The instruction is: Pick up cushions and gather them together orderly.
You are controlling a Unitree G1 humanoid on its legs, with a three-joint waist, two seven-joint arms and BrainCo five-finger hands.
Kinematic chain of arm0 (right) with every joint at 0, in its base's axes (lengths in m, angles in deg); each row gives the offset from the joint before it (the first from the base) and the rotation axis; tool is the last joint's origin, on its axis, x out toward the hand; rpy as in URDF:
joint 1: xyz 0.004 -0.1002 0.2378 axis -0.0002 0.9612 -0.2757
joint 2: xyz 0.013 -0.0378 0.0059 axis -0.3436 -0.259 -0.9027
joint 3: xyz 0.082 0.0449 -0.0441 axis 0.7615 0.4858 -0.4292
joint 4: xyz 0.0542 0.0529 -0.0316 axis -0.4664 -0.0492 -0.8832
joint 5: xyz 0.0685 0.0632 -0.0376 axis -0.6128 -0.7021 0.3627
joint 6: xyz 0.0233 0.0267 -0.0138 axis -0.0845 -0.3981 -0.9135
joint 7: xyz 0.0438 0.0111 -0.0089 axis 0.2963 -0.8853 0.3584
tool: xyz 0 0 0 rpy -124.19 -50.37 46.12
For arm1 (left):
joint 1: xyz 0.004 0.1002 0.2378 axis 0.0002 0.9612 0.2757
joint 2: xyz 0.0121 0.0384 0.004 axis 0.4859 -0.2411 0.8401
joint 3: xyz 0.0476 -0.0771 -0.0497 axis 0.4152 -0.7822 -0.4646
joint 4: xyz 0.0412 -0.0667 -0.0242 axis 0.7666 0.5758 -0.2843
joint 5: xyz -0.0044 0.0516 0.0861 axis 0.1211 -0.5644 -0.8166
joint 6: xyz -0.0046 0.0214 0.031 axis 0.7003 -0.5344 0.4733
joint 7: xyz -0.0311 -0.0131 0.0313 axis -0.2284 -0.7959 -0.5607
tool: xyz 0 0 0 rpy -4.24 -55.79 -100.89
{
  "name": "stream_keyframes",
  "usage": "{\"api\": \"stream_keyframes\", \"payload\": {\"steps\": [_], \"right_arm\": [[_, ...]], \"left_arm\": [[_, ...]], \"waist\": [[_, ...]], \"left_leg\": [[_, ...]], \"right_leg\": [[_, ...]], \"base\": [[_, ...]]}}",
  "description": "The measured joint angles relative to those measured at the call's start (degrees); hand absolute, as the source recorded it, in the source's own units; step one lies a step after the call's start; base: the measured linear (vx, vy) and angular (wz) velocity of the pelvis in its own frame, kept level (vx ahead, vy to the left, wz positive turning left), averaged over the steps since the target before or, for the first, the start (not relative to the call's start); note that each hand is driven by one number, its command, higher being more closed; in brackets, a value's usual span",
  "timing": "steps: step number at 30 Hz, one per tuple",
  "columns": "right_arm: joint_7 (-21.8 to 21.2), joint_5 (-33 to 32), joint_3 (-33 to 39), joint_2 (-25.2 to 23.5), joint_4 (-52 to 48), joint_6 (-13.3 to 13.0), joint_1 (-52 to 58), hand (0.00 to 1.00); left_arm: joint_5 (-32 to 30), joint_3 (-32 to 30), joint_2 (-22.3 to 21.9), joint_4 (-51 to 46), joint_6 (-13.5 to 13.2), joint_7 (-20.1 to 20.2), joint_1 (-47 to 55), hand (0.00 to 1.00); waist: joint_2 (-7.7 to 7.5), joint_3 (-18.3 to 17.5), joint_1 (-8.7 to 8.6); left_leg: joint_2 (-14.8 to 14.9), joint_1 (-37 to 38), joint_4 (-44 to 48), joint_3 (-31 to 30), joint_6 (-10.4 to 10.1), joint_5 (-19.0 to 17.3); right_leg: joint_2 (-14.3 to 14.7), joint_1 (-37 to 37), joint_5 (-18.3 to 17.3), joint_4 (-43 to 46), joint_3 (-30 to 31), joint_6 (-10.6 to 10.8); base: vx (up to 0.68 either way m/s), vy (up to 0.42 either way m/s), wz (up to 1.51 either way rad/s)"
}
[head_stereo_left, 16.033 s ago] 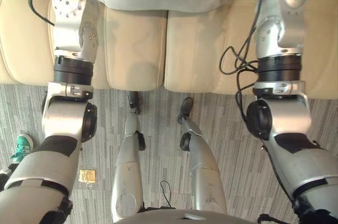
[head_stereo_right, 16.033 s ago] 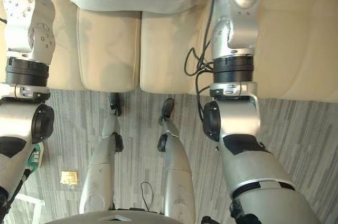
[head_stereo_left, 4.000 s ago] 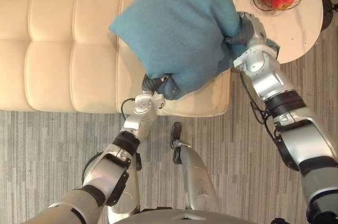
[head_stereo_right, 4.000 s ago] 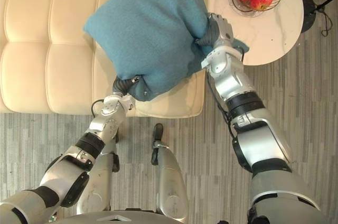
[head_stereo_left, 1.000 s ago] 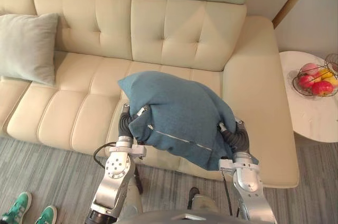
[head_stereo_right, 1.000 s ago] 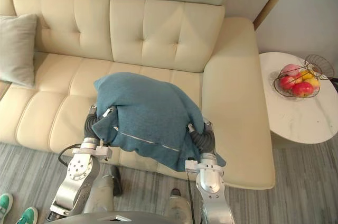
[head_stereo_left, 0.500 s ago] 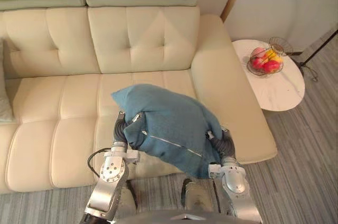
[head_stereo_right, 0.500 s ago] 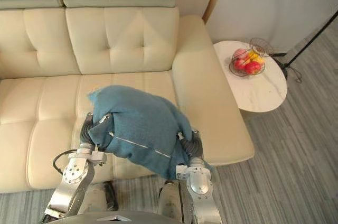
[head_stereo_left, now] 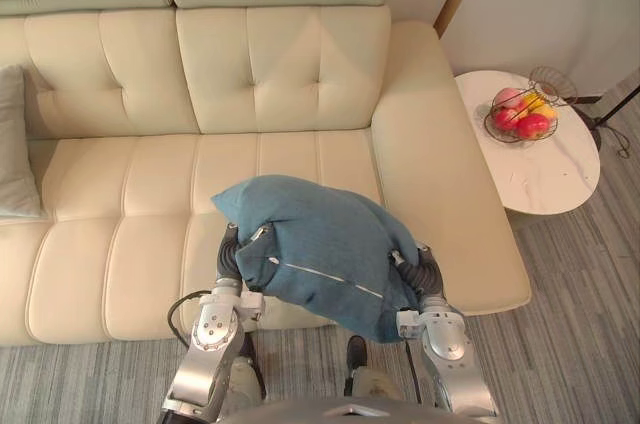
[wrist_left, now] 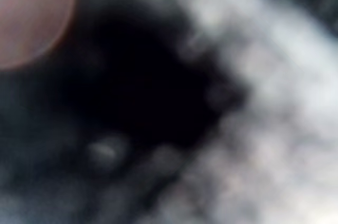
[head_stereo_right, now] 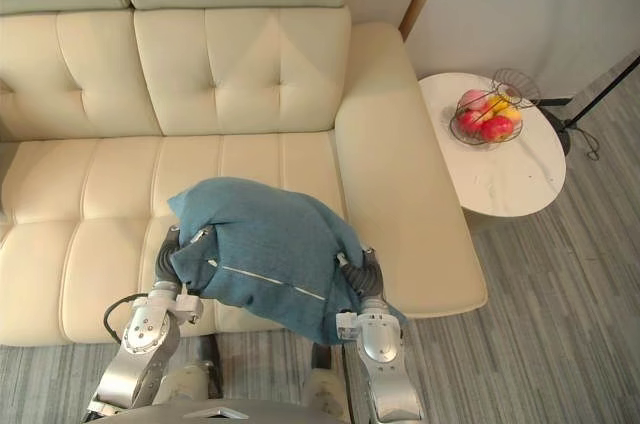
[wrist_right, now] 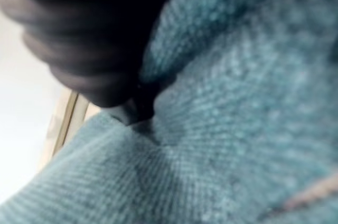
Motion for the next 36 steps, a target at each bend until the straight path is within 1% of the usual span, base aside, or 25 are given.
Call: {"api": "stream_keyframes", "payload": {"steps": [3, 6, 9, 11, 13, 14, 15, 16, 17, 19, 20, 21, 22, 24, 25, 26, 27, 28, 29, 30, 31, 32, 33, 34, 36], "right_arm": [[0.0, 0.0, 0.0, 0.0, 0.4, 0.0, -0.3, 1.00], [0.2, 0.0, -0.3, 0.0, 2.0, 0.0, -1.7, 1.00], [2.8, 0.3, -2.3, 0.0, 4.3, 0.0, -6.6, 1.00], [5.4, 2.0, -3.3, -0.1, 4.3, 0.0, -10.6, 1.00], [8.9, 2.8, -4.4, -0.1, 4.3, 0.1, -17.7, 1.00], [11.7, 3.9, -4.5, -0.1, 4.3, 0.1, -23.3, 1.00], [12.6, 4.2, -4.5, -0.1, 4.3, 0.1, -25.4, 1.00], [14.9, 4.6, -4.5, -0.3, 4.3, 0.1, -29.8, 1.00], [17.2, 4.7, -4.4, -0.3, 4.3, 0.1, -34.7, 1.00], [19.7, 5.5, -4.1, -0.2, 4.3, 0.1, -40.0, 1.00], [22.0, 7.0, -3.4, 0.3, 4.3, 0.1, -45.3, 1.00], [24.1, 8.3, -2.0, 0.3, 4.8, 0.3, -50.7, 1.00], [24.8, 8.9, -1.5, 0.3, 5.4, 0.3, -52.6, 1.00], [27.0, 10.4, 1.4, 0.8, 12.1, 0.9, -64.7, 1.00], [28.1, 11.5, 3.2, 1.7, 16.1, 1.5, -71.0, 1.00], [28.7, 11.6, 3.9, 1.9, 17.5, 1.8, -73.4, 1.00], [30.9, 13.2, 5.9, 2.1, 22.4, 3.2, -80.4, 1.00], [32.4, 13.7, 7.2, 2.4, 25.3, 4.5, -85.1, 1.00], [33.5, 13.9, 7.8, 2.6, 27.4, 5.0, -88.5, 1.00], [34.8, 14.4, 8.1, 2.8, 29.5, 6.2, -92.4, 1.00], [36.2, 15.3, 8.7, 3.0, 30.8, 7.1, -96.6, 1.00], [37.5, 15.7, 9.5, 3.5, 31.2, 7.8, -100.4, 1.00], [38.4, 15.7, 9.6, 4.0, 31.2, 8.1, -102.3, 1.00], [40.2, 15.9, 9.7, 4.8, 31.0, 8.2, -104.9, 0.00], [41.7, 15.9, 10.4, 5.1, 30.7, 8.3, -106.0, 0.00]], "left_arm": [[-0.2, -0.1, 0.0, 0.4, 0.0, 0.0, 0.1, 1.00], [-2.0, -0.8, 0.0, 0.6, 0.0, -0.2, -0.1, 1.00], [-3.4, -2.3, 0.5, 3.2, 0.0, -2.8, -4.5, 1.00], [-4.6, -3.0, 1.4, 4.0, 0.0, -5.4, -8.9, 1.00], [-5.6, -3.9, 2.6, 4.8, 0.0, -9.0, -16.2, 1.00], [-6.1, -4.3, 3.8, 4.9, 0.0, -11.7, -22.4, 1.00], [-6.7, -4.6, 4.3, 4.9, 0.0, -12.7, -24.5, 1.00], [-6.8, -4.9, 5.6, 5.0, 0.0, -14.5, -28.9, 1.00], [-6.9, -5.2, 7.1, 5.5, 0.0, -16.4, -34.2, 1.00], [-7.6, -5.5, 9.0, 6.9, -0.6, -18.1, -40.4, 1.00], [-7.8, -5.4, 11.0, 9.0, -1.3, -19.6, -47.0, 1.00], [-7.8, -5.4, 12.6, 12.2, -1.6, -20.6, -53.6, 1.00], [-7.8, -5.4, 13.1, 13.4, -1.7, -20.8, -55.8, 1.00], [-7.7, -5.4, 15.7, 21.7, -1.7, -21.4, -66.8, 1.00], [-7.6, -5.4, 16.0, 26.5, -1.4, -21.5, -72.9, 1.00], [-7.6, -5.4, 16.1, 27.9, -1.3, -21.5, -75.2, 1.00], [-7.6, -5.4, 16.3, 31.9, -0.8, -21.7, -81.2, 1.00], [-7.6, -5.4, 16.3, 34.7, -0.5, -22.3, -85.5, 1.00], [-7.6, -5.5, 16.5, 36.6, -0.3, -22.9, -88.6, 1.00], [-7.7, -5.5, 16.6, 38.6, 0.0, -23.8, -92.4, 1.00], [-7.7, -5.6, 17.0, 40.3, 0.6, -24.5, -97.0, 0.00], [-7.8, -5.6, 17.4, 41.1, 1.1, -25.3, -101.3, 0.00], [-7.8, -5.6, 17.9, 41.2, 1.1, -25.6, -103.6, 0.00], [-9.2, -5.9, 18.4, 41.3, 1.6, -26.0, -107.2, 0.00], [-11.0, -6.9, 18.4, 41.3, 2.3, -26.1, -108.4, 0.00]], "waist": [[-0.40, -0.4, -0.20], [-0.39, -0.5, -0.54], [-0.39, -0.5, -0.32], [-0.31, -0.4, 0.28], [-0.21, -0.4, 0.72], [-0.11, -0.3, 1.00], [-0.03, -0.2, 1.01], [0.27, 0.0, 1.24], [0.87, 0.4, 1.40], [1.39, 0.7, 1.82], [2.18, 1.3, 2.40], [3.29, 2.2, 2.40], [3.50, 2.5, 2.47], [3.87, 5.8, 2.19], [4.05, 6.4, 1.95], [4.09, 6.9, 1.78], [4.09, 9.6, 1.47], [4.08, 10.5, 1.42], [4.13, 10.7, 1.31], [4.12, 10.7, 1.20], [4.22, 11.1, 1.20], [4.25, 12.7, 1.35], [4.30, 13.3, 1.46], [4.30, 13.3, 1.58], [4.30, 13.4, 2.08]], "left_leg": [[-0.5, 0.7, -2.7, -0.2, 0.0, 1.9], [-0.8, 1.1, -4.9, -0.1, 0.0, 3.5], [-1.0, 0.2, -7.1, 0.1, -0.1, 5.4], [-0.8, -2.0, -7.0, 0.5, 0.1, 6.1], [-0.7, -5.8, -6.2, 0.8, 0.5, 6.9], [-0.7, -8.5, -5.8, 0.7, 0.8, 7.6], [-0.7, -9.2, -5.8, 0.5, 0.9, 7.8], [-0.7, -10.1, -5.8, 0.3, 0.9, 8.2], [-0.7, -11.1, -6.1, -0.1, 0.8, 8.7], [-0.7, -12.4, -7.1, -0.2, 0.9, 9.8], [-0.7, -14.1, -8.4, -0.4, 0.9, 11.1], [-0.8, -15.3, -10.7, -1.4, 0.9, 13.3], [-0.8, -15.5, -11.5, -1.6, 0.9, 14.0], [-0.8, -17.0, -12.2, -2.3, 0.9, 15.5], [-0.8, -19.4, -12.2, -3.2, 0.9, 16.4], [-0.8, -20.0, -12.2, -3.5, 0.9, 16.8], [-0.8, -20.5, -12.2, -4.5, 0.7, 17.2], [-0.8, -21.9, -12.2, -5.0, 0.4, 17.6], [-0.9, -23.2, -12.2, -5.4, 0.4, 18.1], [-0.8, -25.2, -12.3, -6.3, 0.1, 18.7], [-0.7, -27.4, -12.3, -6.8, -0.3, 19.2], [-0.5, -28.6, -12.3, -7.2, -0.4, 19.4], [-0.5, -29.8, -12.3, -7.5, -0.8, 19.7], [-0.4, -33.2, -12.3, -8.2, -2.3, 21.0], [0.1, -35.8, -12.3, -8.6, -2.3, 21.1]], "right_leg": [[0.0, -0.1, 0.4, -0.8, 0.1, 0.1], [0.0, -0.4, 1.2, -1.8, 0.1, 0.4], [0.2, -2.4, 2.2, -2.6, 0.7, 0.2], [0.3, -4.4, 3.7, -2.6, 1.2, 0.4], [0.3, -8.2, 5.3, -2.6, 1.6, 0.4], [0.3, -10.6, 6.1, -2.6, 1.6, 0.3], [0.3, -11.2, 6.3, -2.5, 1.6, 0.3], [0.3, -12.3, 6.5, -2.0, 1.5, 0.3], [0.3, -13.2, 6.5, -1.5, 1.2, 0.3], [0.3, -15.0, 6.9, -1.6, 1.2, 0.2], [0.5, -16.7, 7.6, -2.3, 0.9, 0.0], [0.7, -17.7, 9.0, -3.5, 0.1, 0.3], [0.8, -18.0, 9.4, -3.9, -0.1, 0.3], [1.1, -18.6, 11.0, -5.6, -0.6, 0.4], [1.1, -20.4, 11.8, -6.1, -1.4, 0.3], [1.1, -20.8, 12.0, -6.2, -1.5, 0.3], [1.2, -21.0, 12.2, -6.4, -1.8, 0.3], [1.2, -22.1, 12.6, -6.6, -2.0, 0.2], [1.2, -23.1, 13.1, -7.1, -2.2, 0.2], [1.3, -24.6, 13.8, -7.9, -2.5, 0.1], [1.4, -26.3, 14.5, -8.7, -2.8, 0.0], [1.7, -27.1, 15.0, -9.4, -3.0, -0.1], [1.8, -28.2, 15.1, -9.4, -3.1, -0.1], [1.8, -31.1, 15.3, -9.4, -3.5, -0.3], [2.2, -33.7, 15.5, -9.4, -3.7, -0.4]], "base": [[-0.07, 0.002, 0.03], [-0.09, 0.005, -0.02], [-0.11, 0.016, -0.07], [-0.13, 0.013, -0.10], [-0.14, 0.010, -0.09], [-0.11, 0.009, 0.03], [-0.13, 0.011, 0.08], [-0.10, 0.010, 0.14], [-0.10, 0.010, 0.12], [-0.10, 0.002, 0.07], [-0.11, 0.002, 0.16], [-0.09, 0.004, 0.18], [-0.07, 0.009, 0.18], [-0.07, 0.007, 0.11], [-0.06, 0.003, 0.14], [-0.06, 0.016, 0.18], [-0.05, 0.019, 0.12], [-0.06, 0.019, 0.11], [-0.05, 0.003, 0.06], [-0.05, 0.004, 0.06], [-0.04, 0.022, 0.04], [-0.03, 0.033, 0.02], [-0.01, 0.046, 0.07], [0.00, 0.035, 0.06], [0.01, 0.036, 0.01]]}}
